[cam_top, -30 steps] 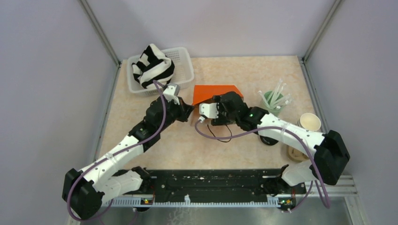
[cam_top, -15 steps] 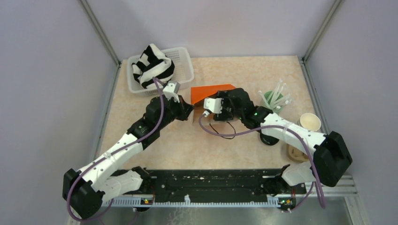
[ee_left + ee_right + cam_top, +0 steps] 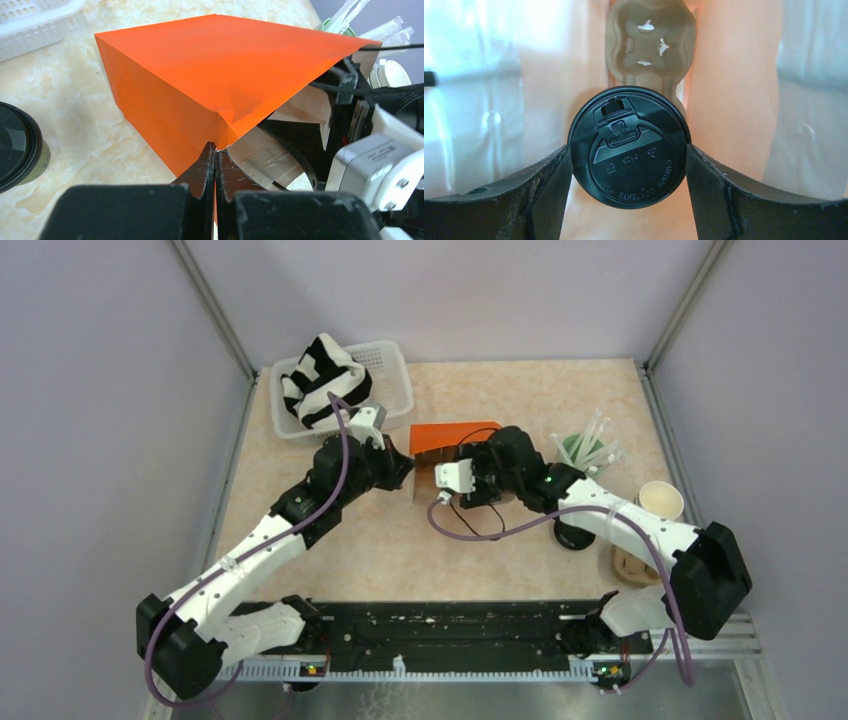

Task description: Pack the takeout coffee

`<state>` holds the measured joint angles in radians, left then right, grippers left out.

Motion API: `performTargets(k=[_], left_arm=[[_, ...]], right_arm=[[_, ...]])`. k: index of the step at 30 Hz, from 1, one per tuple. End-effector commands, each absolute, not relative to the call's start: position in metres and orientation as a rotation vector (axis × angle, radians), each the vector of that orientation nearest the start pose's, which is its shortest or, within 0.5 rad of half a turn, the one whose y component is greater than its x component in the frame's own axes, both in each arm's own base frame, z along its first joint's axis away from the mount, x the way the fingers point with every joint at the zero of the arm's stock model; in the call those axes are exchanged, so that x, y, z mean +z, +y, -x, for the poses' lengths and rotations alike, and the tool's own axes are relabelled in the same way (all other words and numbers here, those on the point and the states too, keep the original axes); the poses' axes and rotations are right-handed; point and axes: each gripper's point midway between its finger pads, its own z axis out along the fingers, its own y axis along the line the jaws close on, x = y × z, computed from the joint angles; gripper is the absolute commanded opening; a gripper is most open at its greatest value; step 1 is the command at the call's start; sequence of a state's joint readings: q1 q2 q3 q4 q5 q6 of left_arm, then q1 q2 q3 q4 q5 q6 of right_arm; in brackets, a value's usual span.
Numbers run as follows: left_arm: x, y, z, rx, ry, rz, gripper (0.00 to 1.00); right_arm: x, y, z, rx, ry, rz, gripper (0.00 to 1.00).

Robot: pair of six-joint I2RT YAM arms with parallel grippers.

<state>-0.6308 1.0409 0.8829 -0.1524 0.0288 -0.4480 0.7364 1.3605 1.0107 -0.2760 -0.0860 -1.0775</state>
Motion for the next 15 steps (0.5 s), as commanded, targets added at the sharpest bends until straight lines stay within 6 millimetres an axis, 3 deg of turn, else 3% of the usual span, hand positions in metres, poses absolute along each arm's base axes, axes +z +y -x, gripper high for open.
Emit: performTargets(k=[1,10,15], left_arm=[[0.272,-0.238,-0.283,-0.784,1.916,-0.205,0.00],[0.261,-0.233,-0.268,-0.811,1.950,-0.197,0.00],[0.257,-0.232,-0.264,-0.818,1.963,-0.195,0.00]], right_arm=[[0.207,0.265,-0.311,-0.082,1.176,1.798,0.47],[0.220,0.279,-0.336,-0.099,1.165,1.693,0.44],[0.212,0.274,-0.340,-0.095,1.189,1.668,0.45]])
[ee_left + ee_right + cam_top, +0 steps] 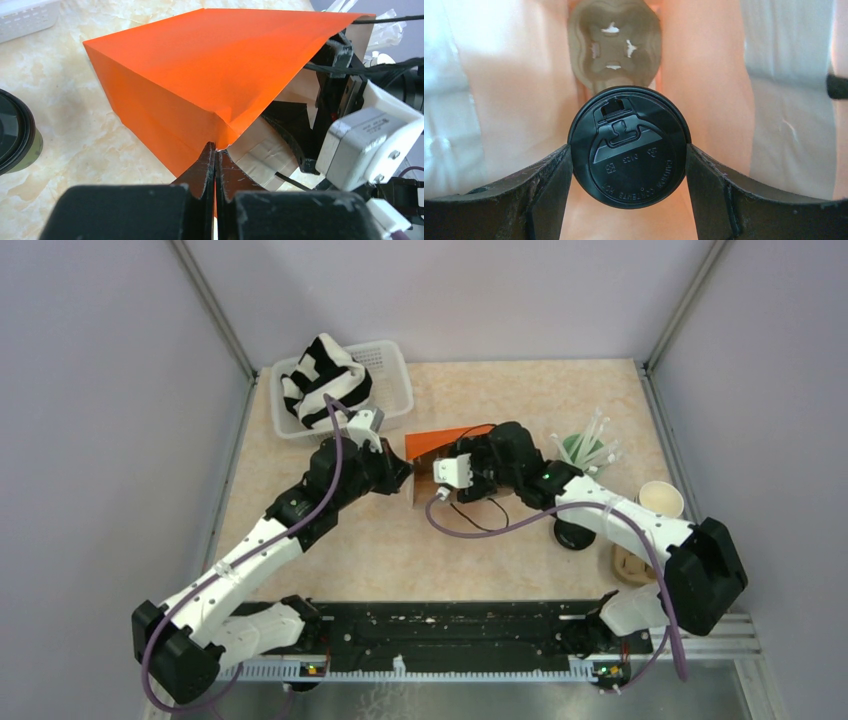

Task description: Pack the takeout coffee

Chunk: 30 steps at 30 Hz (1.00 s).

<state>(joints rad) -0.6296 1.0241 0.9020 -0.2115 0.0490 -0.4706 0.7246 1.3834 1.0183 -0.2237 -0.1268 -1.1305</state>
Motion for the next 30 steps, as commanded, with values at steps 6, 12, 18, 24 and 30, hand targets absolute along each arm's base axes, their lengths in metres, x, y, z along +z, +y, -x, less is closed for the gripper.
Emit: performTargets(k=[6,12,18,24,30], left_arm=[[0.256,-0.230,-0.265,-0.809,1.957,-0.190,0.00],[0.256,-0.231,-0.268,-0.804,1.954,-0.186,0.00],[0.259,-0.234,-0.270,-0.814,1.956,-0.187,0.00],[0.259,-0.237,-0.270,-0.828,1.969,-0.188,0.00],[0.260,-0.240,-0.271,-0.825,1.986,-0.198,0.00]], right_arm=[[0.205,0.263,-0.345,-0.091,1.217,1.670,0.45],[0.193,0.260,-0.347,-0.064,1.233,1.692,0.44],[0.191,0.271,-0.354,-0.033,1.208,1.682,0.44],[0.182,0.274,-0.366,-0.062,1.199,1.677,0.45],[0.182,0.277,-0.377,-0.061,1.193,1.618,0.46]])
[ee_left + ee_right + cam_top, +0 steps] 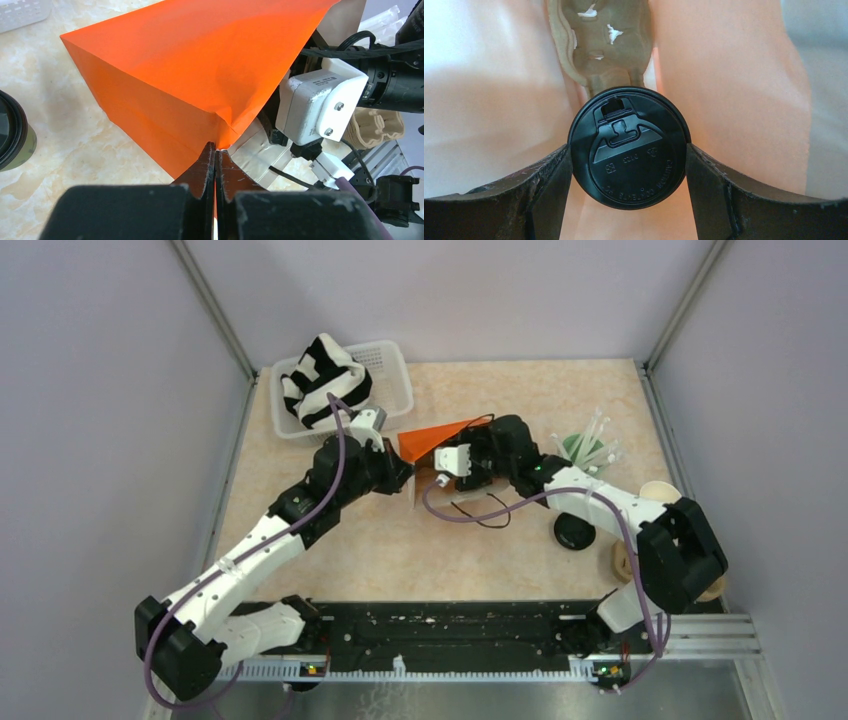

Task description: Pack the takeout coffee

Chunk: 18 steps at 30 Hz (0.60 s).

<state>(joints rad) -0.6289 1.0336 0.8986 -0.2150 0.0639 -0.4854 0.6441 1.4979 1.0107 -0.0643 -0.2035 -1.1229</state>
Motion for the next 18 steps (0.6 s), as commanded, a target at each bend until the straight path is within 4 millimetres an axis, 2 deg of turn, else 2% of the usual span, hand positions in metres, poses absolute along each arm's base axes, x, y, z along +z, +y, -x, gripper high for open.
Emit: performTargets(k=[1,6,11,18], left_arm=[[0.260,-0.240,-0.271,-0.825,1.989,-0.198,0.00],[0.261,-0.239,-0.272,-0.816,1.998,-0.200,0.00],[0.261,-0.236,-0.272,-0.801,2.000,-0.203,0.00],[0.258,-0.235,-0.272,-0.789,2.008,-0.215,0.00]], right_arm=[[0.181,0.278,-0.378,-0.050,1.196,1.611,0.46],[0.172,0.278,-0.377,0.013,1.239,1.605,0.45],[0.172,0.277,-0.370,0.090,1.317,1.560,0.43],[0.161,0.268,-0.360,0.159,1.504,1.545,0.40]])
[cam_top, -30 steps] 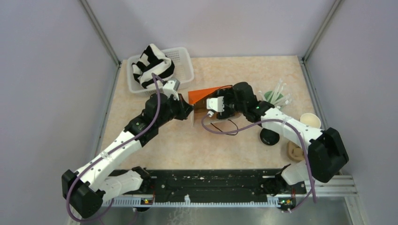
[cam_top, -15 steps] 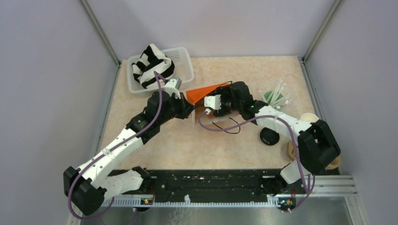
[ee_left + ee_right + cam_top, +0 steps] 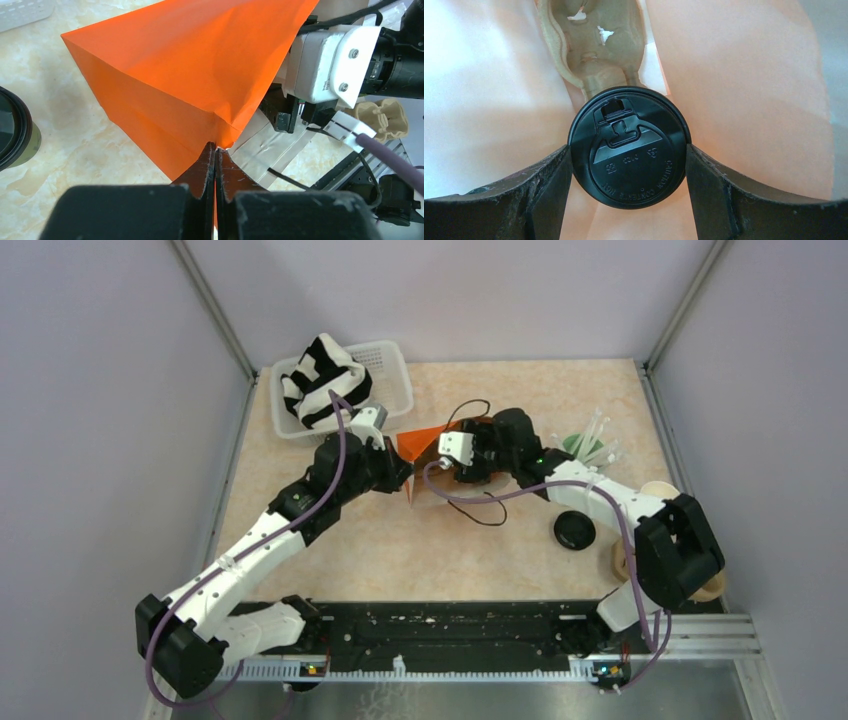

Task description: Pack the takeout coffee

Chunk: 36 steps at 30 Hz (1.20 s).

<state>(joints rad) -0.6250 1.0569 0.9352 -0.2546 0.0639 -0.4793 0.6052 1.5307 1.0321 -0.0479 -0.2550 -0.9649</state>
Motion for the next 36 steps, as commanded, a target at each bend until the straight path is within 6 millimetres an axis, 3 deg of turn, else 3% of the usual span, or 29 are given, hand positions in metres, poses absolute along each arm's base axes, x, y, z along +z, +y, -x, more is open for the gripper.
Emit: performTargets(k=[1,10,19,24,30,36], left_arm=[[0.258,-0.235,-0.271,-0.790,2.007,-0.215,0.00],[0.251,-0.235,-0.269,-0.790,2.022,-0.226,0.00],[0.263,-0.233,-0.275,-0.775,2.015,-0.187,0.00],[0.288,-0.230,-0.285,-0.734,2.026,-0.131,0.00],[0.318,-0.231,-0.284,-0.769,2.037,-0.070,0.00],[0.323,-0.222,-0.275,-0.755,2.100,0.007,0.00]], right_arm=[[0.160,0.266,-0.360,0.159,1.523,1.541,0.40],[0.166,0.262,-0.361,0.186,1.643,1.428,0.40],[0.111,0.255,-0.351,0.038,1.624,1.673,0.40],[0.121,0.259,-0.331,0.088,1.632,1.707,0.40],[0.128,0.264,-0.290,0.194,1.715,1.747,0.41],[0.136,0.259,-0.241,0.371,1.876,1.765,0.41]])
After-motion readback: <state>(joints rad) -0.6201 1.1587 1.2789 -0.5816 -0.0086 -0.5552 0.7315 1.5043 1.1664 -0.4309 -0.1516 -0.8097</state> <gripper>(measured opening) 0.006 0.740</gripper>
